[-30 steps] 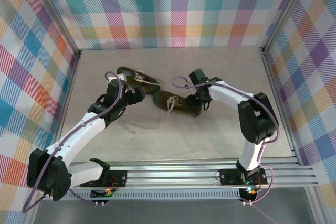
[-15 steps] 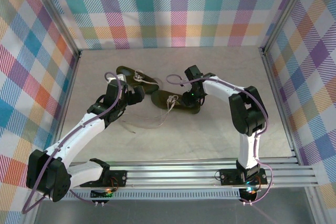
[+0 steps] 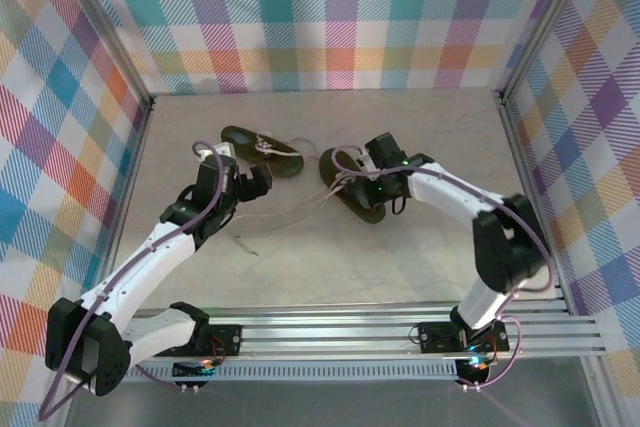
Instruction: Tie the shoes
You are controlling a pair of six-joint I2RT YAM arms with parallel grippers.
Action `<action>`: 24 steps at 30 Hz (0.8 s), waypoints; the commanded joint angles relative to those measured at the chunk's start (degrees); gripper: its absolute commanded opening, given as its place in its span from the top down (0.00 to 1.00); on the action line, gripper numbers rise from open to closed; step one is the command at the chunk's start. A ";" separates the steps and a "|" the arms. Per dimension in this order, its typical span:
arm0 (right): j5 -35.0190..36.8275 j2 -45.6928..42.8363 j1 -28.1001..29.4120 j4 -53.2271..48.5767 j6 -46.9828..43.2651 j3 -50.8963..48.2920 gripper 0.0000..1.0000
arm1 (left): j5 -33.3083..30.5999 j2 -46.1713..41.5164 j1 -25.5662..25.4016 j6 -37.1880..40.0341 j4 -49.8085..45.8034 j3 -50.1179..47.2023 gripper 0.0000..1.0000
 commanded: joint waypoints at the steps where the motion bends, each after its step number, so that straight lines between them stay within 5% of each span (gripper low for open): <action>1: 6.14 -8.74 -0.03 2.41 5.26 -1.28 1.00 | 6.78 1.17 -0.46 2.20 4.92 -0.92 0.00; 7: 10.61 -14.61 -0.12 -3.44 8.27 0.34 1.00 | 9.84 5.27 -6.11 6.33 11.72 -2.63 0.00; 18: 7.15 -18.51 -0.11 -11.35 15.03 3.30 1.00 | 7.02 20.55 -20.01 17.36 21.71 -1.88 0.00; 24: 3.33 -18.66 -0.29 -15.48 16.92 6.39 1.00 | 1.48 31.96 -22.81 20.26 26.94 1.73 0.00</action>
